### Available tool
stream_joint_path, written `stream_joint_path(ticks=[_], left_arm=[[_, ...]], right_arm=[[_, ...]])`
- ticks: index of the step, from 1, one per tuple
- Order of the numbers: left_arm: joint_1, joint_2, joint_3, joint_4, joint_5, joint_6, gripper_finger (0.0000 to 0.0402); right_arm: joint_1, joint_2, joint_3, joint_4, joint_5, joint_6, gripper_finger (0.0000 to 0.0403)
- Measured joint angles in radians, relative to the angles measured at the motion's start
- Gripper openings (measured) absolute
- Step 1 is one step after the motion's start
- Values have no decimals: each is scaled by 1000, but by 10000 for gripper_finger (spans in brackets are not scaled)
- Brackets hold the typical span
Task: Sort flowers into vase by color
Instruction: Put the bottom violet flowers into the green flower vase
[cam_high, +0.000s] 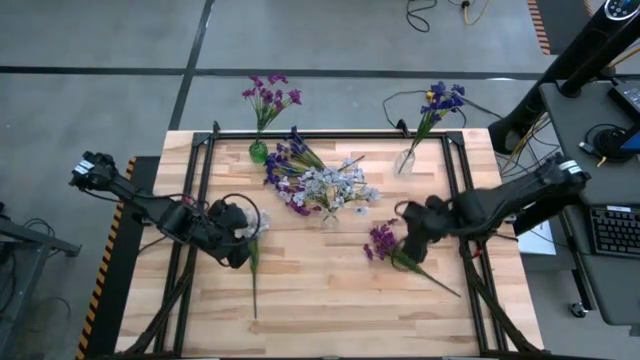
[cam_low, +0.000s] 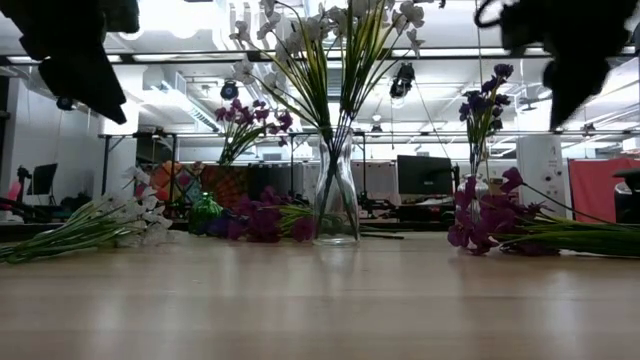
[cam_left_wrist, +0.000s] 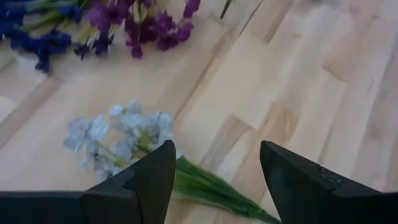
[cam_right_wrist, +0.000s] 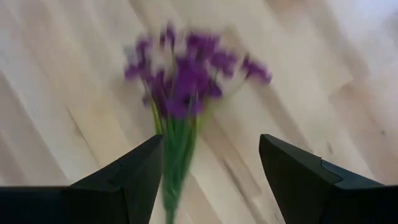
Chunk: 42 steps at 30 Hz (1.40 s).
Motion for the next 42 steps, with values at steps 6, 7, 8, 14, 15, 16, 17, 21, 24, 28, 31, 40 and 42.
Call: stream_joint_path(ticks=[6, 7, 8, 14, 15, 16, 17, 21, 24, 28, 31, 40, 42], left_arm=[[-85, 5, 0, 155, -66, 94, 217], [-100, 5, 0, 195, -81, 128, 217], [-111, 5, 0, 235, -91, 160, 217], [-140, 5, 0, 380, -136, 301, 217], [-140, 5, 0, 382, -141, 307, 217], [-140, 5, 0, 382, -149, 310, 217], [-140, 5, 0, 382, -157, 311, 217], [-140, 5, -1, 380, -165, 317, 217], [-140, 5, -3, 382, -178, 331, 217], [-140, 5, -4, 383, -190, 348, 217], [-140, 5, -5, 402, -193, 367, 217], [-140, 14, -6, 423, -214, 410, 217], [-140, 22, -6, 424, -214, 412, 217]], right_arm=[[94, 116, -70, 62, -49, -5, 259], [101, 134, -77, 82, -51, -4, 263], [104, 152, -81, 94, -54, 1, 267], [104, 262, -82, 112, -75, 75, 297], [105, 278, -82, 115, -76, 84, 302], [105, 295, -82, 122, -83, 89, 307], [105, 310, -83, 136, -93, 92, 312], [105, 371, -83, 205, -103, 93, 328], [105, 417, -83, 218, -103, 99, 335], [105, 467, -83, 231, -103, 120, 327], [105, 481, -81, 244, -104, 121, 304], [106, 452, -84, 270, -96, 160, 177], [106, 445, -85, 271, -93, 160, 149]])
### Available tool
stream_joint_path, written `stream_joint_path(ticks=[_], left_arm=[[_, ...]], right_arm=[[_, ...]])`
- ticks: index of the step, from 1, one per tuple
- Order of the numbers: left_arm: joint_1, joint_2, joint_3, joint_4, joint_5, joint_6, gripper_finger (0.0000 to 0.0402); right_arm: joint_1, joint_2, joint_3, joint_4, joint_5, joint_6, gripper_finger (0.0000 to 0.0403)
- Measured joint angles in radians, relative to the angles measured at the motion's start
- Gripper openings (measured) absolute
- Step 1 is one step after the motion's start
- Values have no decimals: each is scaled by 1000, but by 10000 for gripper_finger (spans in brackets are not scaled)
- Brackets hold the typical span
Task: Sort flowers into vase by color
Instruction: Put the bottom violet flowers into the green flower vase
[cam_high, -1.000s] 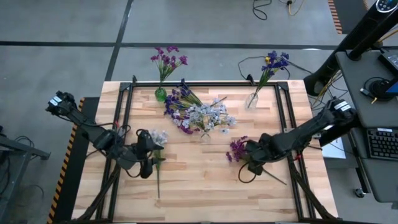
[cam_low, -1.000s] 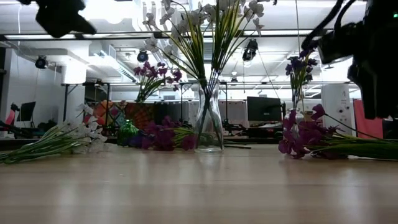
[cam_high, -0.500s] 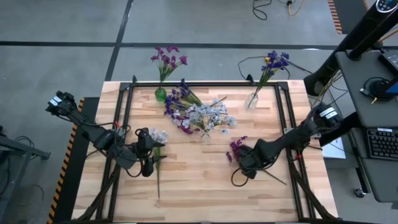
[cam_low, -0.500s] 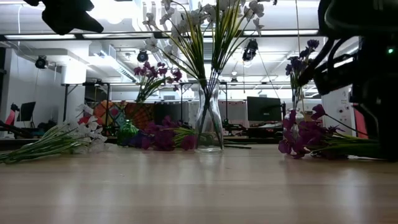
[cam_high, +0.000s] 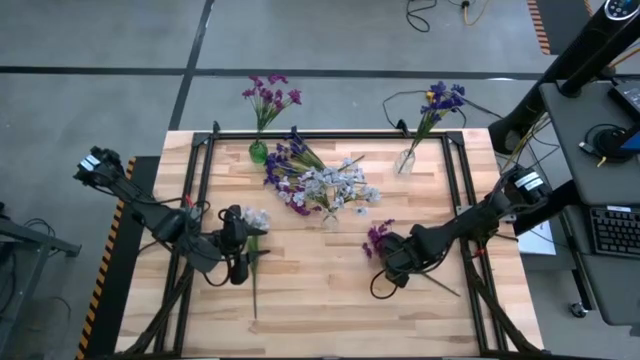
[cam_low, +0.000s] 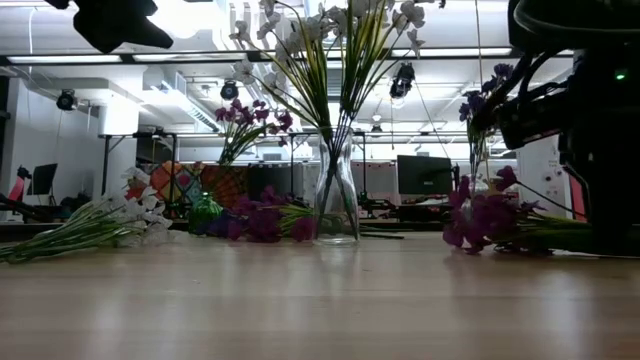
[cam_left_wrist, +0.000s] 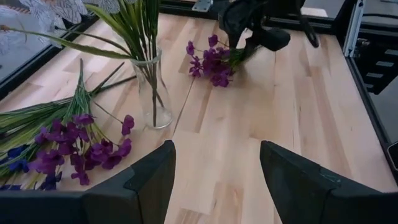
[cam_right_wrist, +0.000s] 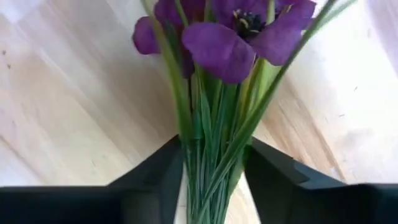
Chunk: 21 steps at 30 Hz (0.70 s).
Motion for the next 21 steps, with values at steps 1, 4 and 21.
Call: stream_joint_path(ticks=[1, 4, 21], left_arm=[[0, 6, 0, 1, 0, 0, 217], [0, 26, 0, 6, 0, 0, 217], [0, 57, -1, 190, -31, 82, 217]], right_arm=[[0, 0, 0, 0, -1, -2, 137], [1, -1, 0, 0, -5, -12, 103], [21, -176, 36, 252, -26, -199, 40]])
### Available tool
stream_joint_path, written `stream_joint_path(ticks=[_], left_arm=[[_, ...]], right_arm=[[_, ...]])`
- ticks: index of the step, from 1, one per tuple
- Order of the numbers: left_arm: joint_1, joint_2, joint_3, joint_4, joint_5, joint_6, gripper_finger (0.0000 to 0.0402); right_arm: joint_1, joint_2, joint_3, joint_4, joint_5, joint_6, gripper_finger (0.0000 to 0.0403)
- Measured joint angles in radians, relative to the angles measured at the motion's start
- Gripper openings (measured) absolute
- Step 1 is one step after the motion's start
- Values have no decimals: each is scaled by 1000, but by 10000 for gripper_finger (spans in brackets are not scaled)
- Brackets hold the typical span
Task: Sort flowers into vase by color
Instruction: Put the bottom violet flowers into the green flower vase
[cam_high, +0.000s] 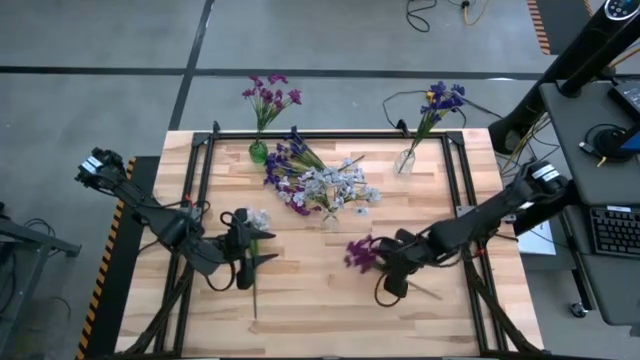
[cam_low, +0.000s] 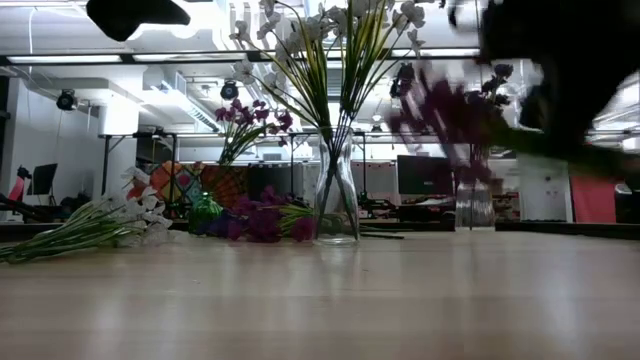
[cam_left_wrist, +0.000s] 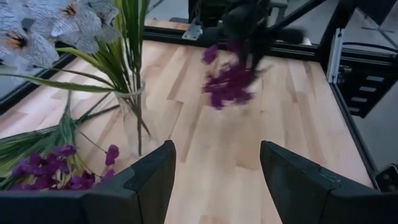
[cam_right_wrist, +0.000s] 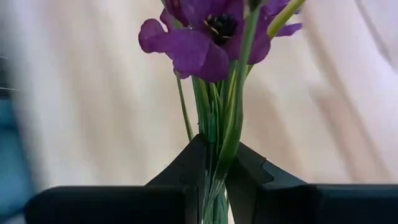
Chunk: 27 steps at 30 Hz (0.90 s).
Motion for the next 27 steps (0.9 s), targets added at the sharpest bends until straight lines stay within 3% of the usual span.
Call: stream_joint_path(ticks=[7, 16, 21, 27], left_arm=[[0, 38, 0, 84, 13, 48, 217], [0, 118, 0, 241, 40, 127, 217], [2, 172, 0, 381, 41, 210, 217], [6, 231, 0, 548, 89, 315, 217]], right_arm=[[3, -65, 1, 483, 1, -289, 38], [-6, -23, 2, 967, 1, -742, 38], [-13, 43, 61, 1087, 4, -906, 38], [-13, 158, 202, 1067, 33, -1036, 38]])
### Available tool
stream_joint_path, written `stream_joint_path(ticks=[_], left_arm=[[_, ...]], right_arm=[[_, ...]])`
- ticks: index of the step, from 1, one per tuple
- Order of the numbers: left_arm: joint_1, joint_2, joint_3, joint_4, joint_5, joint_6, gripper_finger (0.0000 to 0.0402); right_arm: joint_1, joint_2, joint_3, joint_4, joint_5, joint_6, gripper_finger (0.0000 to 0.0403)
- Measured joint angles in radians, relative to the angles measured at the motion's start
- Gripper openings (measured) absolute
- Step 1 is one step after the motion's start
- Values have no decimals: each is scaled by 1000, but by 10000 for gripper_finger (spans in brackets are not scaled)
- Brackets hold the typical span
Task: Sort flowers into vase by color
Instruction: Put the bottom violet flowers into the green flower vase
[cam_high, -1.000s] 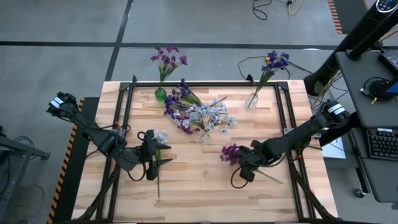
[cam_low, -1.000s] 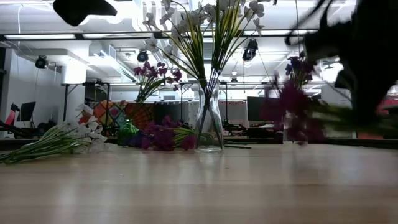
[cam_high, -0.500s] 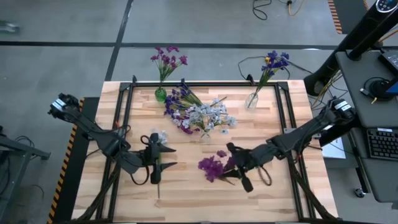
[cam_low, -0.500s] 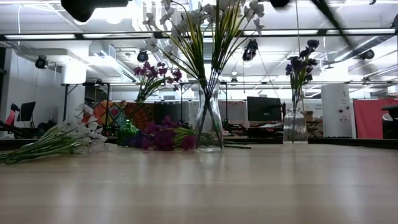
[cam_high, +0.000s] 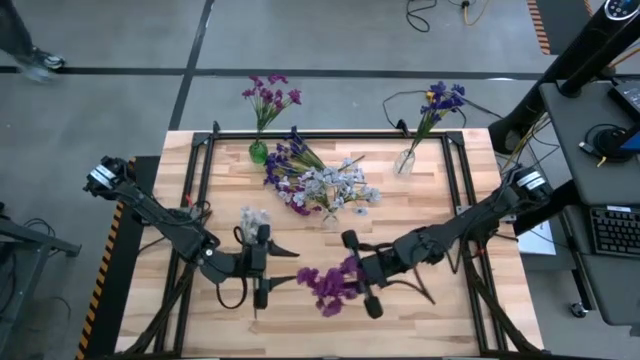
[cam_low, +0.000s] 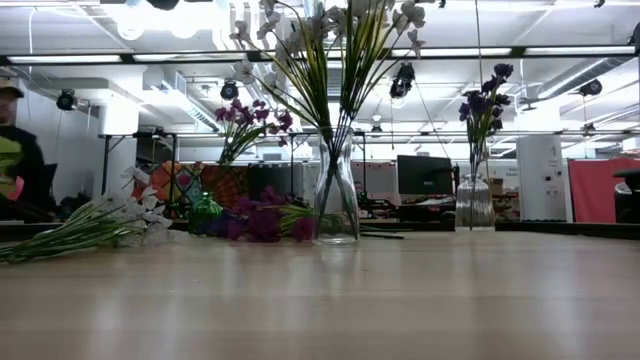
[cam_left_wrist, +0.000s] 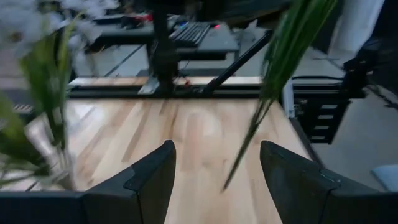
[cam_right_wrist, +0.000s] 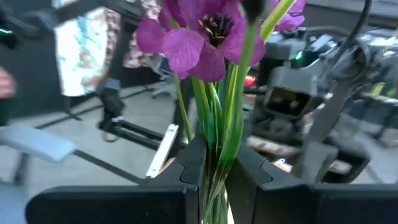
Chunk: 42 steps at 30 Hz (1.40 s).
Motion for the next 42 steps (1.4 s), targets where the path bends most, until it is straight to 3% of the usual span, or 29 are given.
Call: stream_joint_path(ticks=[9, 16, 21, 28, 42], left_arm=[[6, 124, 0, 259, 130, 151, 217], [10, 149, 0, 306, 130, 183, 202], [10, 146, 0, 305, 129, 183, 142], [12, 144, 0, 301, 127, 200, 17], [13, 136, 0, 289, 126, 201, 4]], right_arm=[[-10, 144, 180, -59, 49, -117, 38], [-23, 183, 263, -147, 48, -126, 38], [-27, 177, 265, -152, 48, -130, 38], [-28, 173, 264, -153, 47, -121, 44], [-31, 129, 264, -255, 100, -69, 187]])
